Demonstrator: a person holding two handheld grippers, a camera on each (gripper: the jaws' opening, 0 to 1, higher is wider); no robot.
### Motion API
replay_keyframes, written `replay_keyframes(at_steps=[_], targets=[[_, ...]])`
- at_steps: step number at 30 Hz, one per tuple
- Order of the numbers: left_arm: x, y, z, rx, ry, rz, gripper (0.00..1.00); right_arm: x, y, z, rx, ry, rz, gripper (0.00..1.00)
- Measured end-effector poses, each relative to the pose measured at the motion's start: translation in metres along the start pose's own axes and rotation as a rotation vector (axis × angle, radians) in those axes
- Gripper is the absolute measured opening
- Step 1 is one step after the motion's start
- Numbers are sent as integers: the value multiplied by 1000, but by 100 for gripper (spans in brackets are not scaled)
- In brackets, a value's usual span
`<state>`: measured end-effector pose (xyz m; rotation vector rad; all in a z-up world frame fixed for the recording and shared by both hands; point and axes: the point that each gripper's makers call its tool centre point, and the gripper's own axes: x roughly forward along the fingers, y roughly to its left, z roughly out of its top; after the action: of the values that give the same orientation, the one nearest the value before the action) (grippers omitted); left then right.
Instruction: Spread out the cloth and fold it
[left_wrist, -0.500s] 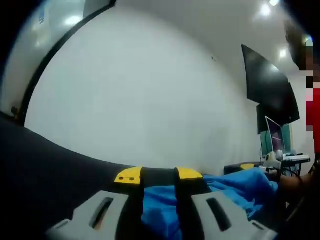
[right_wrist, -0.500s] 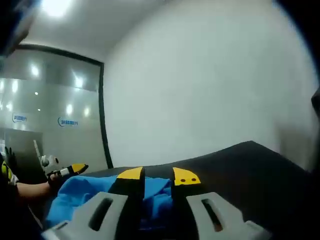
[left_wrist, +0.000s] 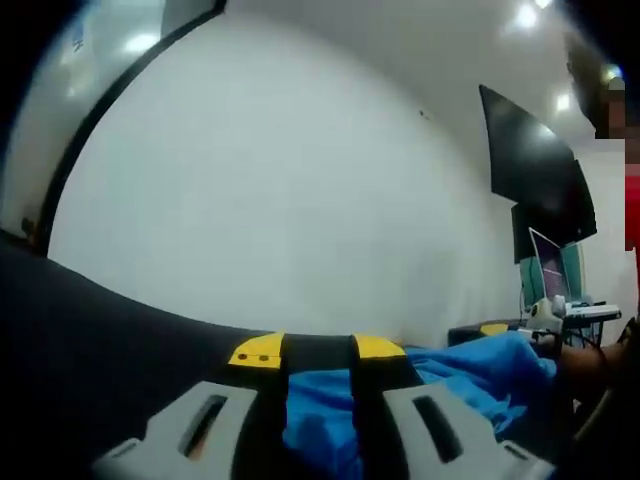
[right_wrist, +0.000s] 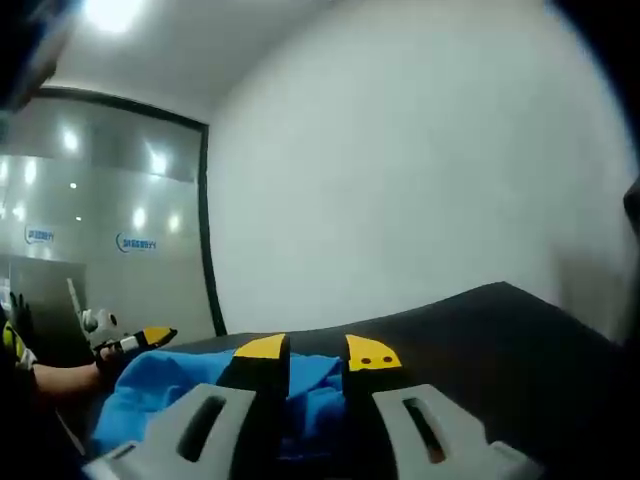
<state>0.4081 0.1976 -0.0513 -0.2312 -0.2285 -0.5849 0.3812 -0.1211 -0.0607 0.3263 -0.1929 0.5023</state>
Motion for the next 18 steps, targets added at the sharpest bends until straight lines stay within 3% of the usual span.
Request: replay_keyframes(at_steps=[18], targets=[[0,-1,0,-1,-1,-7,27,1,-1,-1,-2,4,-2,18]])
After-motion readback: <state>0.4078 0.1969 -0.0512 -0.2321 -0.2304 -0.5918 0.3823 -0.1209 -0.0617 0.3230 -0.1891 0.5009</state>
